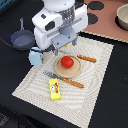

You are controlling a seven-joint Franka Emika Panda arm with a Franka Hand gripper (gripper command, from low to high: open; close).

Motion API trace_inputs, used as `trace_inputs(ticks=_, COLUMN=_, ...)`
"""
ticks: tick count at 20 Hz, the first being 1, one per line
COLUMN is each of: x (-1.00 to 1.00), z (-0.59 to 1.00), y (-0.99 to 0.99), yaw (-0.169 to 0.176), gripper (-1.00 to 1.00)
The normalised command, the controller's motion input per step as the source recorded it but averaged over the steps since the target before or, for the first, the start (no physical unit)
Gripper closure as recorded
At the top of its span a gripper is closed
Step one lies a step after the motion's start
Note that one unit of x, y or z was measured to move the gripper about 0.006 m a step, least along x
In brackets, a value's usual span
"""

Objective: Interact with the objects in diverse but meaningful ways.

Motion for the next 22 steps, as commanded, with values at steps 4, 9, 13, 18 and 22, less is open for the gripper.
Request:
trace_inputs(ticks=4, x=0.36, z=-0.13, y=-0.28, yaw=0.089, gripper=-1.00)
trace_inputs(ticks=9, x=0.30, z=-0.25, y=-0.18, yaw=0.110, gripper=-1.00)
trace_inputs(ticks=13, x=0.70, z=-0.02, y=0.04, yaw=0.010, gripper=-1.00)
trace_inputs(ticks=18, x=0.53, z=-0.09, y=0.00, yaw=0.001, gripper=-1.00)
trace_inputs(ticks=22, x=0.45, z=-0.13, y=0.00, yaw=0.004, gripper=-1.00)
